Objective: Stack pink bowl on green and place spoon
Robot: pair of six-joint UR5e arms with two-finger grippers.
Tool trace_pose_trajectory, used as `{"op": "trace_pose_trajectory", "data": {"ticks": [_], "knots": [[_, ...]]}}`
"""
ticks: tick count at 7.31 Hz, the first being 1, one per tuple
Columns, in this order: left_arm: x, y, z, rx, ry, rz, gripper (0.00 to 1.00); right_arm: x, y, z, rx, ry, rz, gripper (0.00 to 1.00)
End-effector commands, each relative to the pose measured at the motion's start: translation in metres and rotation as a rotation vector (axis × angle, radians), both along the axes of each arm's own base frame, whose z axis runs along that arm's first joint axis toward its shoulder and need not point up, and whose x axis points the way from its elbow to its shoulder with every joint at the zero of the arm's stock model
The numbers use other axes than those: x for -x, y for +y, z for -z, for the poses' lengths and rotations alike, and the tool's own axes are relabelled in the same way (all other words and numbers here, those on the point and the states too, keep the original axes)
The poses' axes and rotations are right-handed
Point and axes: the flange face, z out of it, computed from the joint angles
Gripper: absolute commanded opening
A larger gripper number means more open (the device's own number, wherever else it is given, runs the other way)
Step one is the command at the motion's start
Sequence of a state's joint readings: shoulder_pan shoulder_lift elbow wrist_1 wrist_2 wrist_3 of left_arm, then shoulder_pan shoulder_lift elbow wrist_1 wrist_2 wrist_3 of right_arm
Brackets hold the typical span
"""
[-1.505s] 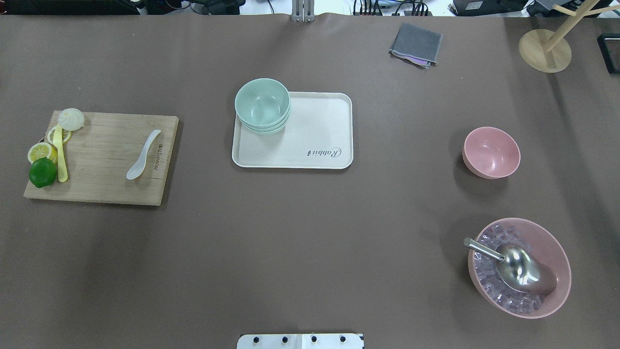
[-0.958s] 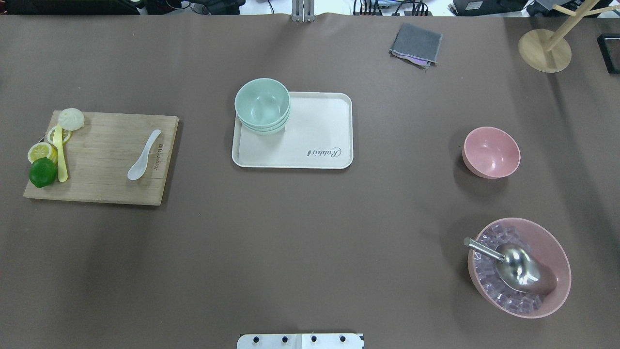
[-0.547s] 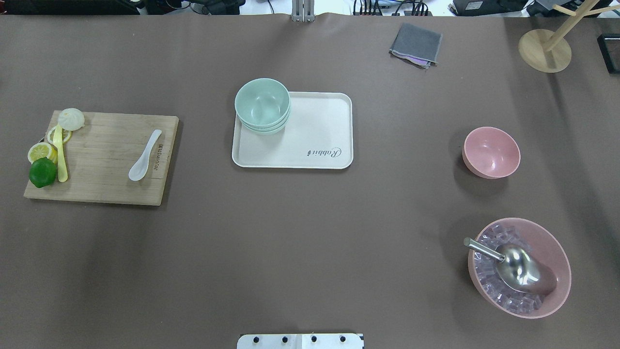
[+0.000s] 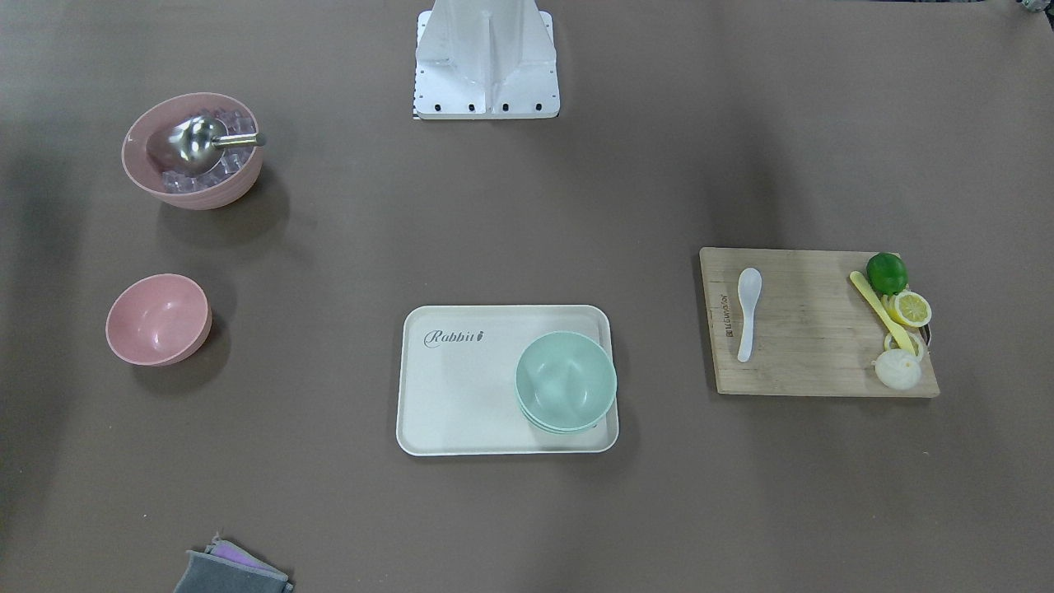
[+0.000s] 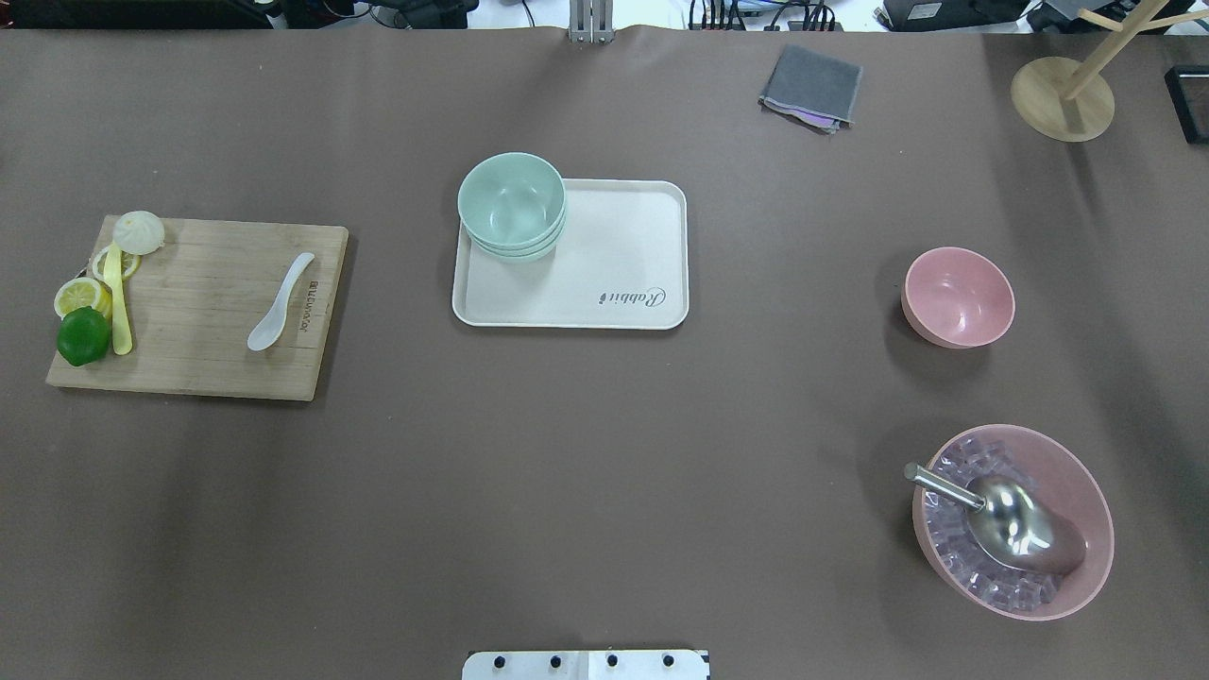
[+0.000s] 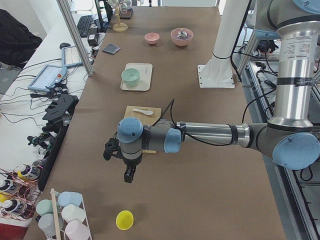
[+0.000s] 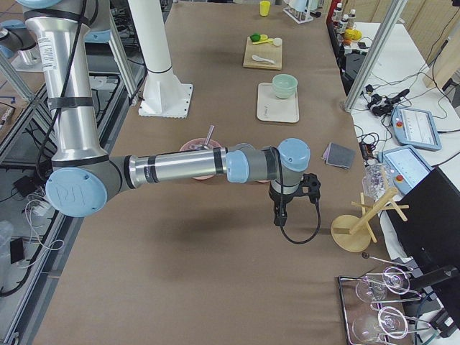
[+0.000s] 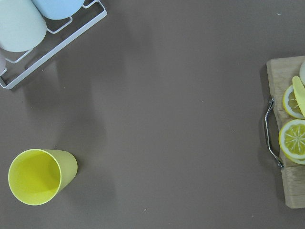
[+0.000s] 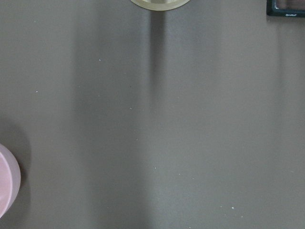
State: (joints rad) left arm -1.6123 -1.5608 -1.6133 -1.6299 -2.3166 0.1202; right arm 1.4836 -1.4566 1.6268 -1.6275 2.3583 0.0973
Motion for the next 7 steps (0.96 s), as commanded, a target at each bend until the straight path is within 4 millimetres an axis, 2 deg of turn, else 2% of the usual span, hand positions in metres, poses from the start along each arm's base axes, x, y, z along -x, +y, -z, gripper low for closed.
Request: {"op": "trace_pose_trajectory", "data": {"ticks": [1,2,7], "knots": [[0.0,0.001,0.0,-0.001,-0.003,0.001,0.98,0.001,0.002,-0.005,0.005,0.006,0.003,1.0],[0.001,0.003,0.002,-0.014,-0.005,-0.005,0.98,0.001,0.01,-0.01,0.01,0.003,0.005,1.0],[0.0,0.001,0.014,-0.034,0.004,-0.006,0.98,0.001,0.007,-0.005,-0.005,0.003,0.011,1.0]]}}
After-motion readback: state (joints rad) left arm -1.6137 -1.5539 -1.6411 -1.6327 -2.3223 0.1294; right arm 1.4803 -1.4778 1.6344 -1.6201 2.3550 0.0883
